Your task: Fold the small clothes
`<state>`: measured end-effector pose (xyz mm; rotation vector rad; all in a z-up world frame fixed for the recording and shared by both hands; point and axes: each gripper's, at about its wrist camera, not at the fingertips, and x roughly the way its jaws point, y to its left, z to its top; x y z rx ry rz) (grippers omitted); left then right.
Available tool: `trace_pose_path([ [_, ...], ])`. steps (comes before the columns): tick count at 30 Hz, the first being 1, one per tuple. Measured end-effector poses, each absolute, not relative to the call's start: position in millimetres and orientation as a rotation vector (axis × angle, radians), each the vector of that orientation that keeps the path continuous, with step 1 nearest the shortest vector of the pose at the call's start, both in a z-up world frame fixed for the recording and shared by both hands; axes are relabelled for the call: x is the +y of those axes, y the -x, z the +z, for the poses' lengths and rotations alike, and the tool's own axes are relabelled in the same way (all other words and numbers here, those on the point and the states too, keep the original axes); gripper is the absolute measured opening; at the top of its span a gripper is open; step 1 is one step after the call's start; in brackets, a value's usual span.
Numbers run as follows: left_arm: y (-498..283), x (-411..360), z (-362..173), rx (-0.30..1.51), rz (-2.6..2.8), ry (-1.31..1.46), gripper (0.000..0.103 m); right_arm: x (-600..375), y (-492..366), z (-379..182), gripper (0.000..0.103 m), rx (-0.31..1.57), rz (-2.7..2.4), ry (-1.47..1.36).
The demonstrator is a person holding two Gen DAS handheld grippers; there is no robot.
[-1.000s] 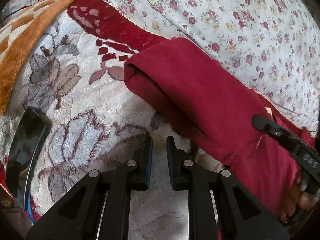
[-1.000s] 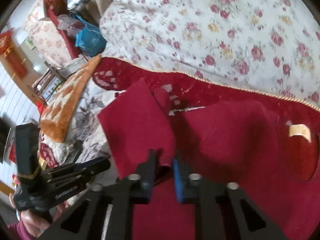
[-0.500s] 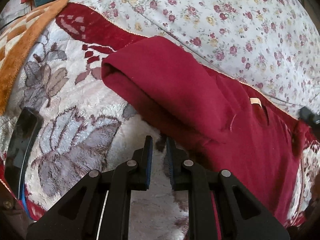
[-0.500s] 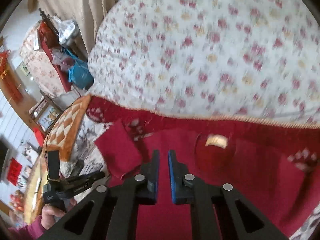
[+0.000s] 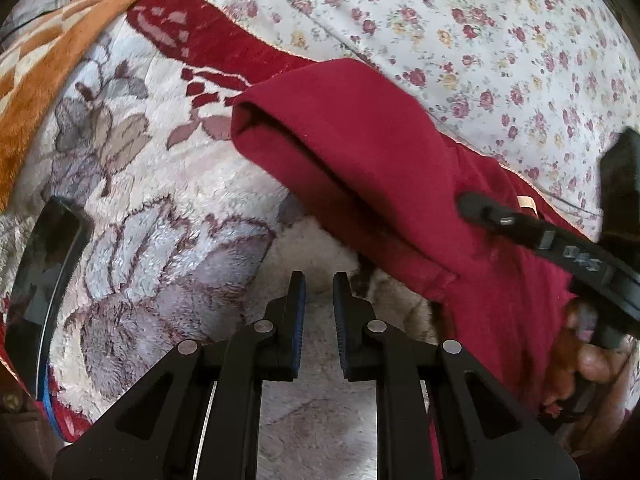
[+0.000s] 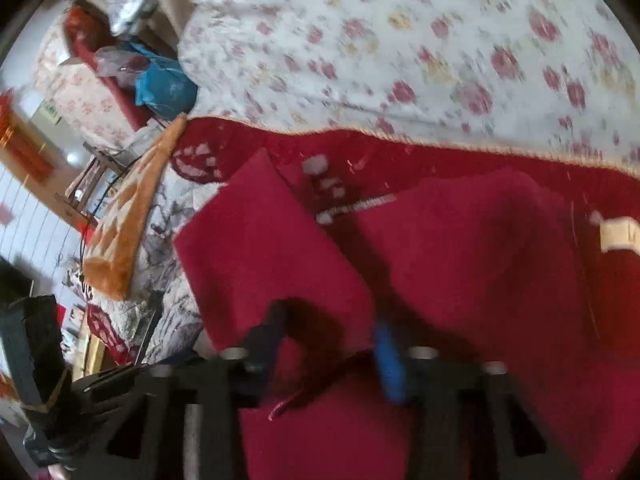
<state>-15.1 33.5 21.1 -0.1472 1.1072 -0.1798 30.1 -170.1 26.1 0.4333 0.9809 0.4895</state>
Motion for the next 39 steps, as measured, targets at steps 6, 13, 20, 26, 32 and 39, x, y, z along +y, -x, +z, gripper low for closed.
trace_pose_path([
  [6, 20.8, 35.3, 26.9, 1.094, -0.169, 0.175, 0.013, -200.1, -5.8, 76.2, 0.005, 0.850, 0.475, -0.421],
  [13, 28.9, 24.3, 35.9, 1.077, -0.197, 0.168, 0.025, -284.4, 40.0, 124.1, 0.005, 0.748, 0.357, -0.427],
  [20, 34.1, 8.1, 43.1, 1.042, -0.257, 0.233, 0.044, -392.5, 76.8, 118.5, 0.005, 0.782, 0.123, -0.456],
  [26, 34.4, -15.4, 34.4, 1.057, -0.274, 0.129, 0.044, -429.5, 78.4, 80.0, 0.005, 0.929, -0.036, -0.386],
  [32, 21.1, -21.2, 23.3, 1.054, -0.267, 0.075, 0.045, -399.7, 56.4, 86.6, 0.037, 0.915, -0.067, -0.273],
  [39, 25.8, -13.1, 22.5, 1.041, -0.298, 0.032, 0.045, -264.8, 13.3, 109.8, 0.061, 0.920, 0.375, -0.234],
])
